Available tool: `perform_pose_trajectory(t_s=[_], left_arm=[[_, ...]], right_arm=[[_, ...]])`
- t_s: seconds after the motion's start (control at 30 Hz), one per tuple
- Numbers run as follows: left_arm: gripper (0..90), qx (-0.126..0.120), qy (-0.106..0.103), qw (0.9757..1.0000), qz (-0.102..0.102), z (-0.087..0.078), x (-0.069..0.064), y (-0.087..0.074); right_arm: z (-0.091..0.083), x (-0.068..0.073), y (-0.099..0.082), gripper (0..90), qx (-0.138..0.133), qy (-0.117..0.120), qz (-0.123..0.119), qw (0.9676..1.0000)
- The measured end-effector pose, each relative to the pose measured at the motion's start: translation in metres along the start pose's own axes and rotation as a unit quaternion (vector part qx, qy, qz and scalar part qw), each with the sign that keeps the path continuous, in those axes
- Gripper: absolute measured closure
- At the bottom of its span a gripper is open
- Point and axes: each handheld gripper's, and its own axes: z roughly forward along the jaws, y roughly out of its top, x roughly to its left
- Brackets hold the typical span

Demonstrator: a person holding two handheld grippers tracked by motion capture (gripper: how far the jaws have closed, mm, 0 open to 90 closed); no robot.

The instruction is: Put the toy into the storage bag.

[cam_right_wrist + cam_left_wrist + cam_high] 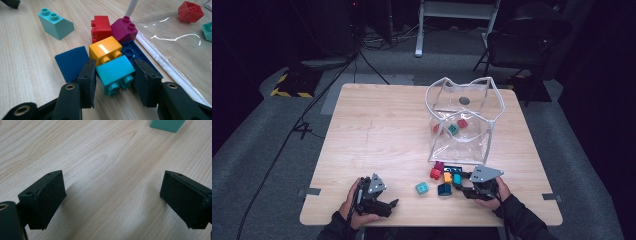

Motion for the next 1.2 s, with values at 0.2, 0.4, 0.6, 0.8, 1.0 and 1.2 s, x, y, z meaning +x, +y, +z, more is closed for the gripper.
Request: perform_pose_trajectory(t_s=[0.2, 0.4, 0.6, 0.8, 1.0, 1.2], left_arm=[[6.4, 0.001, 0.000, 1.0000, 0.000, 0.000, 0.000, 0.000], [6.5, 0.001, 0.000, 1.0000, 0.000, 0.000, 0.000, 0.000], [6.4, 0.000, 0.000, 1.0000, 0.000, 0.000, 0.000, 0.000], [6.4, 0.002, -0.001, 1.0000, 0.001, 0.000, 0.000, 0.000], [6.2, 0.001, -0.001, 1.0000, 0.004, 0.000, 0.001, 0.001], [5.7, 0.002, -0.004, 1.0000, 0.003, 0.001, 0.001, 0.001]], right_arm=[[-0.016, -0.001, 0.001, 55.5, -0.015, -0.006, 0.001, 0.9999], [-0.033, -0.004, 0.003, 55.5, -0.028, -0.010, 0.008, 0.9995], [-0.050, -0.009, 0.009, 55.5, -0.043, -0.026, 0.018, 0.9986], [-0.065, -0.013, 0.017, 55.5, -0.063, -0.036, 0.023, 0.9971], [-0.075, -0.018, 0.025, 55.5, -0.076, -0.055, 0.034, 0.9950], [-0.089, -0.021, 0.035, 55.5, -0.093, -0.074, 0.035, 0.9923]])
